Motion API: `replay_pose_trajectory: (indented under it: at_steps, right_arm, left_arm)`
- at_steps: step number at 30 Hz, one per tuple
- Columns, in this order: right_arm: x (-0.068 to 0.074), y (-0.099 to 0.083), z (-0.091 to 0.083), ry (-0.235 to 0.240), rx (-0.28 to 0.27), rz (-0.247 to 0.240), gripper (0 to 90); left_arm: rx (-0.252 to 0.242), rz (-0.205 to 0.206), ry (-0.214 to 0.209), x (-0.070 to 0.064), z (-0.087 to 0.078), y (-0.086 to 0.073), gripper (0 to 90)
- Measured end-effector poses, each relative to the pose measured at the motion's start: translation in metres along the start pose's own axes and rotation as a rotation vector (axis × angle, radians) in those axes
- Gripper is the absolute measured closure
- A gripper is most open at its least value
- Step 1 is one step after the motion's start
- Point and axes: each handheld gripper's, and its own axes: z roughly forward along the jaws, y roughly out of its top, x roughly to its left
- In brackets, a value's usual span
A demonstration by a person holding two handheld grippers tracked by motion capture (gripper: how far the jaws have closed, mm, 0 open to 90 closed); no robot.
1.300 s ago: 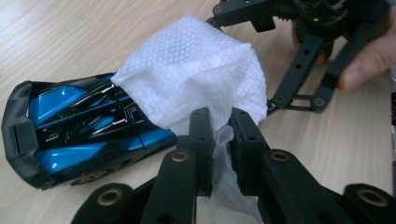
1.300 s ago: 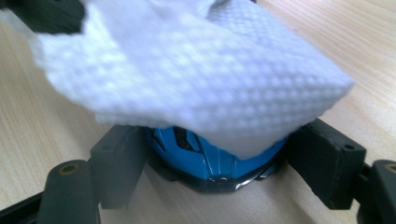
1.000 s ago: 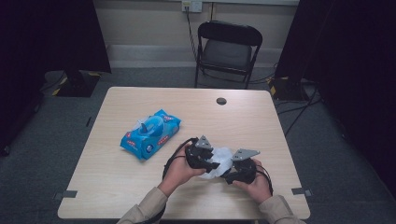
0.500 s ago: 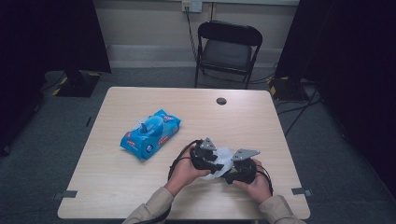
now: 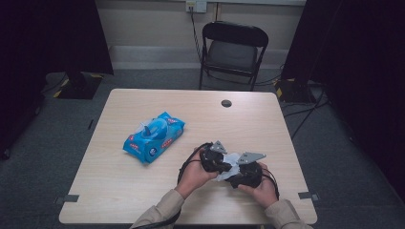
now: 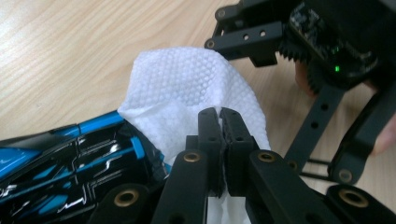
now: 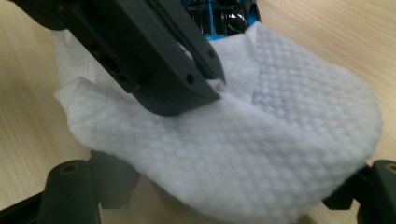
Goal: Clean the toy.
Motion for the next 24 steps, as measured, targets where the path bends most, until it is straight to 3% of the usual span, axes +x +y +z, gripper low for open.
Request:
replay_pose_trajectory:
  at_steps: [7,13,15,24]
  right_arm:
    - [0.000,0.000,0.000,0.000,0.000,0.000,22.8]
    - [0.000,0.000,0.000,0.001,0.000,-0.001,22.8]
    - [0.000,0.000,0.000,0.001,0.000,-0.001,22.8]
    - [0.000,0.000,0.000,0.003,0.000,-0.002,22.9]
  left_arm:
    - [0.035,0.021,-0.003,-0.003,0.011,-0.001,88.2]
    - [0.032,0.020,0.006,-0.002,0.013,-0.002,88.3]
    - [0.023,0.029,0.037,0.000,0.010,0.000,88.3]
    - [-0.007,-0.005,0.075,0.012,0.002,0.000,88.3]
